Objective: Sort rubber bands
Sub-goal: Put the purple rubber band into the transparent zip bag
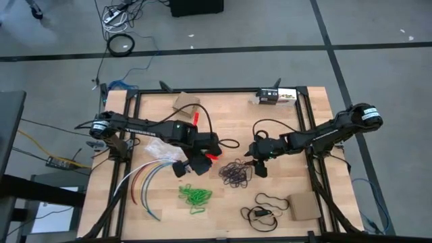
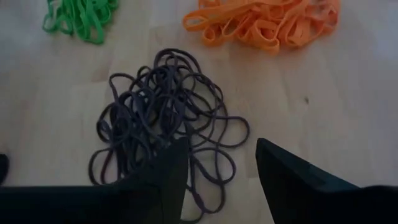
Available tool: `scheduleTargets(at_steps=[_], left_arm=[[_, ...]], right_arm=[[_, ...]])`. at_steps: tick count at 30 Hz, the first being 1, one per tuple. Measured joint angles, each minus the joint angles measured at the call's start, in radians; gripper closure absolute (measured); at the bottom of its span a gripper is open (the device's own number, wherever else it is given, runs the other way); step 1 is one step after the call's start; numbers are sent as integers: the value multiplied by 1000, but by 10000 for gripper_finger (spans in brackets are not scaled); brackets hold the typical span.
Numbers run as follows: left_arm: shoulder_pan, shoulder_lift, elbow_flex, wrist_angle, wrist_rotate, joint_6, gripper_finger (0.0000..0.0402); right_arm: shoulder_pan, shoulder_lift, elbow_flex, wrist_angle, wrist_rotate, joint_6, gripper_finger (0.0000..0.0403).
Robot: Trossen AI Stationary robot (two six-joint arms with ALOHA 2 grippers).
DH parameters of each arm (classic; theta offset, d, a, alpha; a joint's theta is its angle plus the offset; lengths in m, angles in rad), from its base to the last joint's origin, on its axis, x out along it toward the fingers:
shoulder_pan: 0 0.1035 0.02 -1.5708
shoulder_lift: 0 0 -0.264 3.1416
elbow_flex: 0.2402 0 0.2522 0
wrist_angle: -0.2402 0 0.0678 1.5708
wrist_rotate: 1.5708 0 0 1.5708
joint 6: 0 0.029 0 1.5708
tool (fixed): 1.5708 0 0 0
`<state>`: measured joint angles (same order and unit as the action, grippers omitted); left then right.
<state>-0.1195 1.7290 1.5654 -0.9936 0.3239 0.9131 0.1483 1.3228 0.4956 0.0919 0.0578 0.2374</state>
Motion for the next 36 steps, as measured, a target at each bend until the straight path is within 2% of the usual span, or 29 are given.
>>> scheduleTargets(at_steps=[7,11,15,19,22,26,27,31,36], left_arm=[[-25,17,2,46,64,0,401],[-32,48,2,55,114,-5,401],[-40,62,2,54,117,-5,401],[-41,66,2,52,116,-6,401],[-41,65,2,54,114,-5,401],[-40,65,2,59,104,-3,401],[-40,65,2,60,99,-3,401],[-38,65,2,61,93,-1,401],[-38,65,2,60,88,-1,401]], right_arm=[[-33,21,-21,25,-1,-5,226],[-44,125,-23,86,-39,-4,228],[-63,226,-2,118,-35,-7,231],[-79,270,28,123,-36,-36,241],[-86,264,39,109,-39,-61,277],[-100,232,41,79,-114,-88,375],[-103,224,41,74,-135,-90,388],[-103,176,41,82,-122,-74,398],[-87,59,41,140,-81,-74,401]])
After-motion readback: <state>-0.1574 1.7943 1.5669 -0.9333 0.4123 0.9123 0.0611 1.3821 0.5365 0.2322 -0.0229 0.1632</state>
